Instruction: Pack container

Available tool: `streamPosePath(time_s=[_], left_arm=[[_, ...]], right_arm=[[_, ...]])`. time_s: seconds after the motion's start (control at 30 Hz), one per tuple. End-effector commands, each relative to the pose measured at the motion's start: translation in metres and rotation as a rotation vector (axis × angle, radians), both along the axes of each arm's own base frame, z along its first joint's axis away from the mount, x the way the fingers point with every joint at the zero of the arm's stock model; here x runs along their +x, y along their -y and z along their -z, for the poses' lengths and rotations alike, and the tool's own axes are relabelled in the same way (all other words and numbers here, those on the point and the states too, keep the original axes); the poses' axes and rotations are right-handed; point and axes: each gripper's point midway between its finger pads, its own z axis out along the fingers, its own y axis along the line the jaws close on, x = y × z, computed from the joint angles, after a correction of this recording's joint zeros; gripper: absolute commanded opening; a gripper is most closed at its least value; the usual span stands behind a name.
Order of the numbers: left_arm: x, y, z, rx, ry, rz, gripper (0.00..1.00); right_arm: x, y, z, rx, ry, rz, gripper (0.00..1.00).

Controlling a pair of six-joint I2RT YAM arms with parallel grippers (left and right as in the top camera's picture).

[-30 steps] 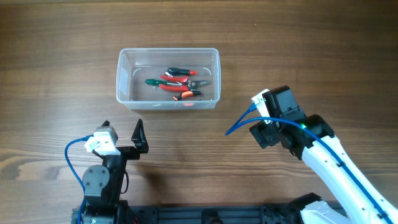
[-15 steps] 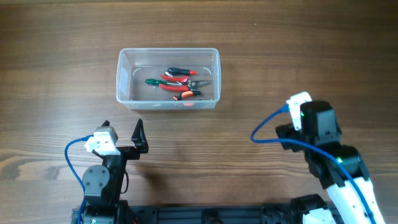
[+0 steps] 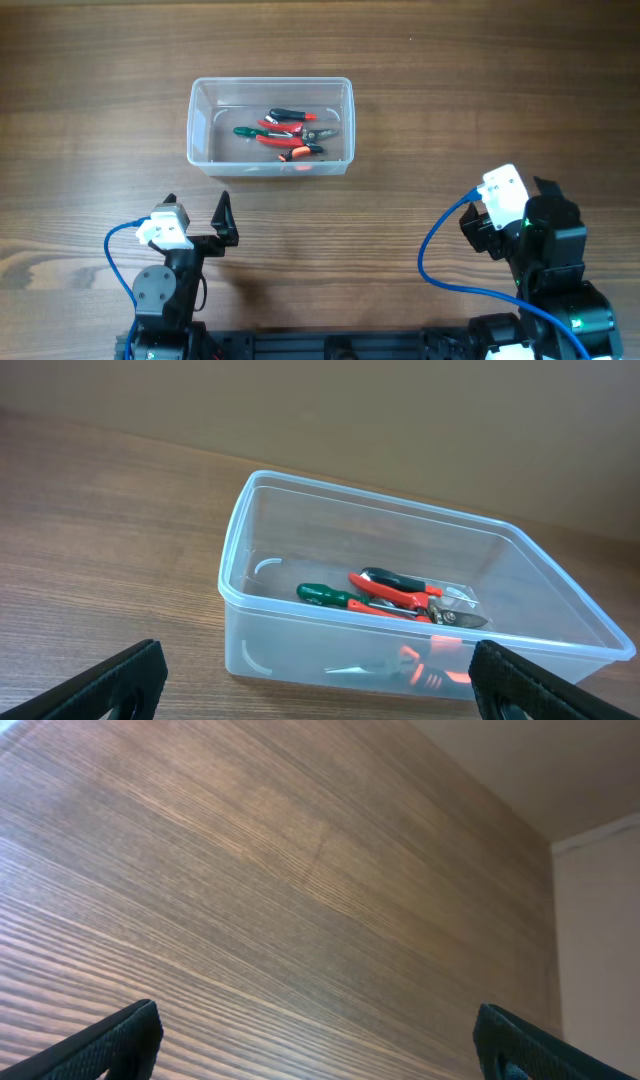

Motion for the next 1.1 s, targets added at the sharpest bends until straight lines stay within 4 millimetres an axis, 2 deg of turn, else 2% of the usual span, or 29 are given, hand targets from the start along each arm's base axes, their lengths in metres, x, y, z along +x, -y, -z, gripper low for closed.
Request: streamPosePath(time_s=[0.0, 0.07, 0.17, 0.3, 0.37, 0.47, 0.57, 0.67, 0.77, 0.93, 1.07], left_arm=[[0.000, -0.002, 0.002, -0.008, -0.004, -0.010, 1.00], [0.000, -0.002, 0.002, -0.008, -0.004, -0.010, 1.00], [0.000, -0.002, 0.002, -0.008, -0.004, -0.010, 1.00], [0.000, -0.002, 0.002, -0.008, -0.004, -0.010, 1.00], [0.000, -0.002, 0.002, -0.008, -0.004, -0.010, 1.00], [0.000, -0.002, 0.002, -0.008, -0.004, -0.010, 1.00], [0.000, -0.002, 0.002, -0.008, -0.004, -0.010, 1.00], [0.000, -0.002, 0.002, -0.008, -0.004, -0.010, 1.00], [0.000, -0.002, 0.002, -0.008, -0.004, -0.010, 1.00], [0.000, -0.002, 0.002, -0.008, -0.004, -0.010, 1.00], [0.000, -0.002, 0.002, -0.008, -0.004, -0.010, 1.00]], right_arm=[[0.000, -0.004, 0.001, 0.004, 0.000, -0.032, 1.00], [0.003, 0.002, -0.005, -0.058, 0.023, -0.035, 1.00], [0.007, -0.009, -0.019, -0.058, 0.091, -0.113, 1.00], [0.005, -0.044, -0.040, 0.264, 0.202, -0.160, 1.00], [0.009, -0.052, -0.042, 0.416, 0.262, -0.150, 1.00], [0.017, -0.051, -0.035, 0.556, 0.356, -0.101, 1.00], [0.020, -0.048, -0.015, 0.578, 0.484, -0.109, 1.00], [0.018, -0.046, 0.002, 0.626, 0.540, -0.095, 1.00], [0.018, -0.038, 0.018, 0.738, 0.558, -0.002, 0.99], [0.016, -0.038, 0.030, 0.758, 0.565, 0.006, 1.00], [0.016, -0.031, 0.023, 0.691, 0.612, 0.005, 1.00]])
